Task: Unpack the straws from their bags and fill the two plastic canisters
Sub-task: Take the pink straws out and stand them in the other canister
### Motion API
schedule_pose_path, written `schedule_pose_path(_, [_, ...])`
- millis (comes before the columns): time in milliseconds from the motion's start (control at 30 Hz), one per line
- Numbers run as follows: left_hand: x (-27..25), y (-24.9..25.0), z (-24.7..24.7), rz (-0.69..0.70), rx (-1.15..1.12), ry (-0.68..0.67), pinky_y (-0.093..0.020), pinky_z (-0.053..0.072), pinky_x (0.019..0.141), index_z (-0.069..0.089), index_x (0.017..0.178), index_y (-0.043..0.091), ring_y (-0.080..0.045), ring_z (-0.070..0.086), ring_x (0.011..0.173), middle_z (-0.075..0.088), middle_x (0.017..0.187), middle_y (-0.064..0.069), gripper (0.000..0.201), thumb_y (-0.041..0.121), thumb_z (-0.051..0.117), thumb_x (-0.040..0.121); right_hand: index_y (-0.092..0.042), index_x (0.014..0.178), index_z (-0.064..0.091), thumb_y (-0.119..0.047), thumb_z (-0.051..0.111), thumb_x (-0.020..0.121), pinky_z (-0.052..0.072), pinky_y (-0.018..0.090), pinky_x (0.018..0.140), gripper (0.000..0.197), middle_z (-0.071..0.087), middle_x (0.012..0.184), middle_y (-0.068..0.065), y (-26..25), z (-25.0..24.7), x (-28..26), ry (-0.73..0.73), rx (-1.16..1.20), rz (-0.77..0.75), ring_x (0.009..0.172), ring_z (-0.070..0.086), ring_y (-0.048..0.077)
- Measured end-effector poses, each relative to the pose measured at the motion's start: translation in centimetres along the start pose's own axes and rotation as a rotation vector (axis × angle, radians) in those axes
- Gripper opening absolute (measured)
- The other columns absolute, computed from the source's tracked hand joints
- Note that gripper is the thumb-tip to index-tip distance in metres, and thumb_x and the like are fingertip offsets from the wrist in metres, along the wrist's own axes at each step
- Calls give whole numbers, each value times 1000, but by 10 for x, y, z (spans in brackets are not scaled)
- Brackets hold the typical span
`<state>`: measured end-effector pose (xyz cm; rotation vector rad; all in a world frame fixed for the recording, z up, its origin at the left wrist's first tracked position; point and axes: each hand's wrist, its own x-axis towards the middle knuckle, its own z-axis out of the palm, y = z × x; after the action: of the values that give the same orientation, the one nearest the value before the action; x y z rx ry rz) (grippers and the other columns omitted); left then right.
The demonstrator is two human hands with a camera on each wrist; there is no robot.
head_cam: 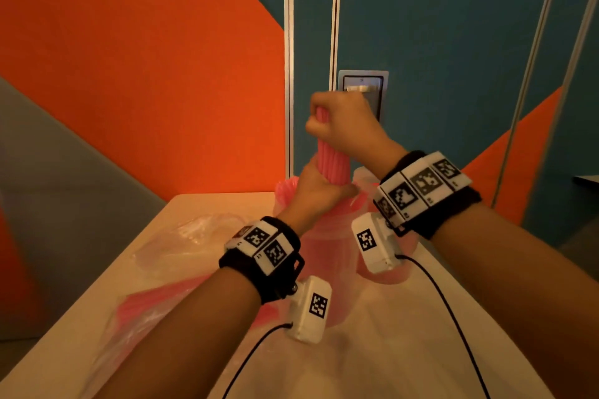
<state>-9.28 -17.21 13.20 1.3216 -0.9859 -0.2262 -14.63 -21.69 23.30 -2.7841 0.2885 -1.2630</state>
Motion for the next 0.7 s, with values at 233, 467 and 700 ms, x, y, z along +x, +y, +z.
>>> schedule_pose_path(233, [-7,-2,-13,172,-30,102,-41,43,104,7,145,20,-17,47,123,38,131,1,127,9,83,44,-15,98,67,-17,58,82,41,26,71,19,68,87,8,21,48,-21,-218,71,48,79,58,19])
schedule_pose_path(467, [-29,-25,-21,358,279,107,-5,29,100,23,136,30,6,34,120,30,133,11,93,5,76,64,-10,94,50,-24,53,89,35,31,70,15,62,101,15,45,88,-40,-438,12,164,97,56,33])
schedule_pose_path(700, [-53,-49,-35,426,187,178,-19,36,102,51,105,30,-8,49,114,51,111,5,46,12,54,63,-46,143,1,-52,30,93,6,58,111,58,5,155,-5,44,87,-41,-275,47,317,141,7,26])
